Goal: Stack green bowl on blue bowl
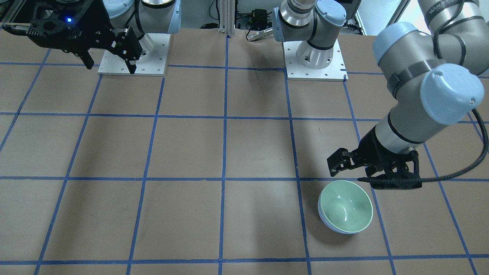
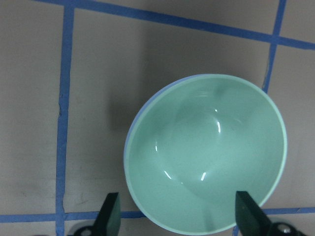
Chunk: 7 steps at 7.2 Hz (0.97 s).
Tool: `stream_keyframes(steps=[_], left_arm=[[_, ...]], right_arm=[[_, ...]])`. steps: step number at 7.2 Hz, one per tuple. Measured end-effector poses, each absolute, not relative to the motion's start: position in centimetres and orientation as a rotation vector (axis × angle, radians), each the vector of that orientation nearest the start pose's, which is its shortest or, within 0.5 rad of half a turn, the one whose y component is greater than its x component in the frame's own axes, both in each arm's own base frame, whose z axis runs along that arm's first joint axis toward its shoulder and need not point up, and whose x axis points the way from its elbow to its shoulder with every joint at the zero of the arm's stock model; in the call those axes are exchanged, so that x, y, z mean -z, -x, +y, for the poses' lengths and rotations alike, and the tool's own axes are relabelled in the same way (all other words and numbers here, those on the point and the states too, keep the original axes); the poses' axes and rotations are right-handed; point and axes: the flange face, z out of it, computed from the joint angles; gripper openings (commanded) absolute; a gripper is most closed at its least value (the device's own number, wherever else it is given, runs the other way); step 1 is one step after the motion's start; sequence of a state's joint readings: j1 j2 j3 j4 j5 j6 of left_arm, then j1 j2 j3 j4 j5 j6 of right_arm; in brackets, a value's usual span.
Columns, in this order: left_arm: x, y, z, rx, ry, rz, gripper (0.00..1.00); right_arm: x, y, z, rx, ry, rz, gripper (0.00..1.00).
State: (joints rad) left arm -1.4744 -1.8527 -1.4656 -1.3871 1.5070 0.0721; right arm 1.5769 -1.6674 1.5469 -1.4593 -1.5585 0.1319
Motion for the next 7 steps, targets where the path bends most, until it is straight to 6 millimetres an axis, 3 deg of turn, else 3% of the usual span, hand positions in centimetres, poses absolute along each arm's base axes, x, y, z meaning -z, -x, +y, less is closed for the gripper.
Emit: stream_keyframes(steps=[1, 3, 5, 7], left_arm=[[-42.6, 9.9, -59.8, 0.037, 0.02, 3.202, 1.0], [-47.0, 11.2, -55.8, 0.077, -0.013, 3.2, 1.0], [-49.0, 11.0, -52.4, 0.106, -0.018, 3.152, 1.0], [-50.6, 10.8, -50.5, 0.151, -0.048, 3.119, 1.0]], right_arm=[[-53.4, -13.7, -44.8, 0.013, -0.197, 3.123, 1.0], [-53.4, -13.7, -44.8, 0.013, -0.197, 3.123, 1.0], [-53.4, -13.7, -44.8, 0.013, -0.197, 3.123, 1.0], [-53.4, -13.7, -44.8, 0.013, -0.197, 3.123, 1.0]])
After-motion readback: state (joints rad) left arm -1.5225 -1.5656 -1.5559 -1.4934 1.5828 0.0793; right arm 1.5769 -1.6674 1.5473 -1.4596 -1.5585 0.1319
